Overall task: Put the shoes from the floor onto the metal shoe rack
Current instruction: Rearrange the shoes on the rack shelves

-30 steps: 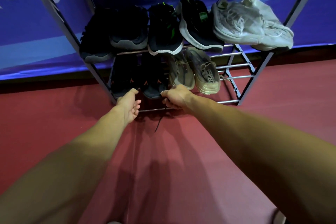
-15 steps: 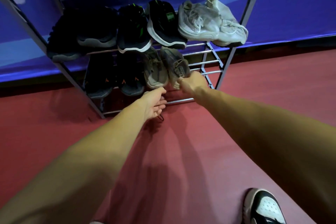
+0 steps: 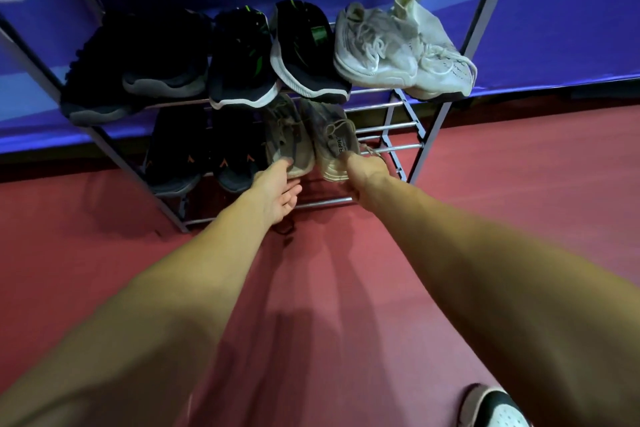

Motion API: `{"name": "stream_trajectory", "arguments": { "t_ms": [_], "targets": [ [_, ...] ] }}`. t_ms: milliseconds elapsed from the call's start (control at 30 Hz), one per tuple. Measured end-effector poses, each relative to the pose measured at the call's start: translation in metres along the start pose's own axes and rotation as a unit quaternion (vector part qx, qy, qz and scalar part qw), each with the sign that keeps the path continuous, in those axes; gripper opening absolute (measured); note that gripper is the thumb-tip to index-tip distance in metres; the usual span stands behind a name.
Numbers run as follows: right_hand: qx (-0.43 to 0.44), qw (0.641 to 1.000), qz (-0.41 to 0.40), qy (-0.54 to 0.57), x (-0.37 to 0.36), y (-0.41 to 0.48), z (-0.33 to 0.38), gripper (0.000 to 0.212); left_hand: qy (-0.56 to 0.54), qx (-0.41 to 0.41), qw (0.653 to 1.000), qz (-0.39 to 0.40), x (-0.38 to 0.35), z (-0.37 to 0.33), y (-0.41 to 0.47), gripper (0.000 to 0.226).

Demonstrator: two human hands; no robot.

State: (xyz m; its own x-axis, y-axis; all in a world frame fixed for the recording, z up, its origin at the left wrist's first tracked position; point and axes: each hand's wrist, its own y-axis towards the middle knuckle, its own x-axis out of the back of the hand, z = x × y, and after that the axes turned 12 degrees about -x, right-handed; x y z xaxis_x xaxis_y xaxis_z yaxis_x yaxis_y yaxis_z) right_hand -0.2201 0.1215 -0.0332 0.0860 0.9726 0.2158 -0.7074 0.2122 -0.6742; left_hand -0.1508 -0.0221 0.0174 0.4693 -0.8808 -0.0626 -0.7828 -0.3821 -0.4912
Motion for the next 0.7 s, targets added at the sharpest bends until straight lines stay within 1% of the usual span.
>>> {"name": "stream_trajectory", "arguments": {
  "t_ms": [67,133,200,300,400,467,533,600,633,700],
  "targets": [
    [0.001,0.999,-0.016,0.033,-0.001,0.02,-0.001,0.063,-0.004,0.004,1.0,-0.003,-0.002,0.002,0.003,0.024],
    [0.008,0.998,-0.037,0.057,0.005,-0.003,0.009,0.062,-0.01,0.004,1.0,-0.006,-0.005,0.004,0.006,0.022],
    [0.018,0.997,-0.049,0.05,0.01,-0.011,0.015,0.063,-0.021,-0.002,1.0,-0.014,-0.007,0.005,0.009,0.017],
    [0.02,0.999,-0.047,0.017,0.011,0.01,0.015,0.06,-0.026,-0.016,0.999,-0.028,-0.01,0.004,0.011,0.012],
    [0.013,0.999,-0.04,0.008,0.009,0.035,0.009,0.056,-0.033,-0.028,0.999,-0.033,-0.009,0.004,0.011,0.009],
    [0.02,0.999,-0.032,0.003,0.011,0.04,0.008,0.059,-0.047,-0.037,0.998,-0.034,-0.009,0.003,0.01,0.009],
    [0.029,0.999,-0.023,0.019,0.011,0.037,0.008,0.066,-0.066,-0.05,0.996,-0.037,-0.007,-0.001,0.01,0.014],
    [0.027,0.999,-0.005,0.019,0.015,0.002,0.014,0.068,-0.079,-0.068,0.994,-0.043,-0.002,-0.007,0.009,0.017],
    [0.021,1.0,0.015,0.01,0.018,-0.018,0.016,0.059,-0.081,-0.079,0.993,-0.046,0.0,-0.01,0.009,0.019],
    [0.0,0.996,0.075,-0.041,0.019,-0.042,0.015,0.022,-0.08,-0.101,0.99,-0.053,0.009,-0.018,0.008,0.017]
  ]
}}
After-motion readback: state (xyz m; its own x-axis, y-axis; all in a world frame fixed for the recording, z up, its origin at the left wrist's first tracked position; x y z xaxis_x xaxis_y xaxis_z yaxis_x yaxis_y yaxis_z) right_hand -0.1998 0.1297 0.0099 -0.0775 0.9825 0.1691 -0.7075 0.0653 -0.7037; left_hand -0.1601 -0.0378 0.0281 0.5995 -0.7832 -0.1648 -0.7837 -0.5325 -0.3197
